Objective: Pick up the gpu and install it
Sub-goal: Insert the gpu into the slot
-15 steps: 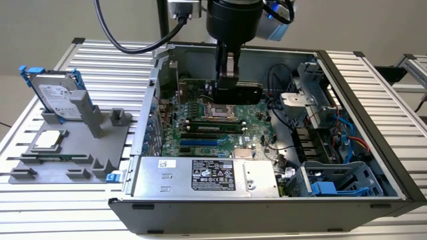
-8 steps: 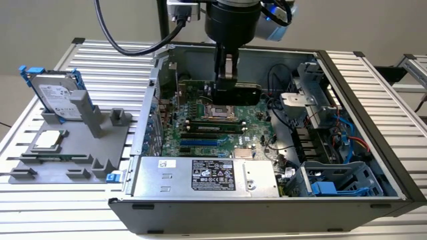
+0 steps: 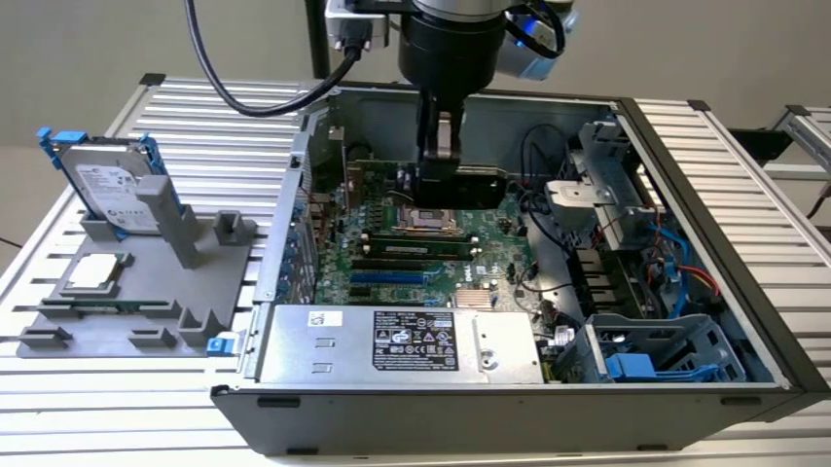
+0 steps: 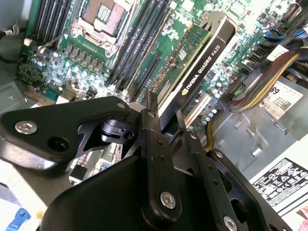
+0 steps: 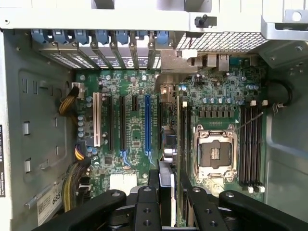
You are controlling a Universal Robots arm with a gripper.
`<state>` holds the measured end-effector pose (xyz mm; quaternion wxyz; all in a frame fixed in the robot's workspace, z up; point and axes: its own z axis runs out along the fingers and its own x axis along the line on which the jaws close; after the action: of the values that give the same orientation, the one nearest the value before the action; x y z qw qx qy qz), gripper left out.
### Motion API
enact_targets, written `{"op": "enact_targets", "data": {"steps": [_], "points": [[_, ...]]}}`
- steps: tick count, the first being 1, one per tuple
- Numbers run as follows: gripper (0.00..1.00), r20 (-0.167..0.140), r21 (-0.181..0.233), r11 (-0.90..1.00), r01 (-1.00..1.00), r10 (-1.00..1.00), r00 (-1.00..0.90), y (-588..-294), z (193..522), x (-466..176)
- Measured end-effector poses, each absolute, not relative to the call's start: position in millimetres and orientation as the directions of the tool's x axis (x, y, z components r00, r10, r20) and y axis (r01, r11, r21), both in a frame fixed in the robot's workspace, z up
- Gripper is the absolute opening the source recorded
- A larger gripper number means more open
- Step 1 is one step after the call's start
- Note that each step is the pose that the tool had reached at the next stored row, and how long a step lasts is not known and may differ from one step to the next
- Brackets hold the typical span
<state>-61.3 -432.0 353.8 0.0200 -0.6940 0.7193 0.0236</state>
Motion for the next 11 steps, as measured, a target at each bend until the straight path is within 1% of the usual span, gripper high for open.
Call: {"op": "enact_targets", "data": {"steps": [11], "points": [[0.00, -0.061, 0.006, 0.036, -0.999, -0.997, -0.036, -432.0, 349.7, -61.4]]}}
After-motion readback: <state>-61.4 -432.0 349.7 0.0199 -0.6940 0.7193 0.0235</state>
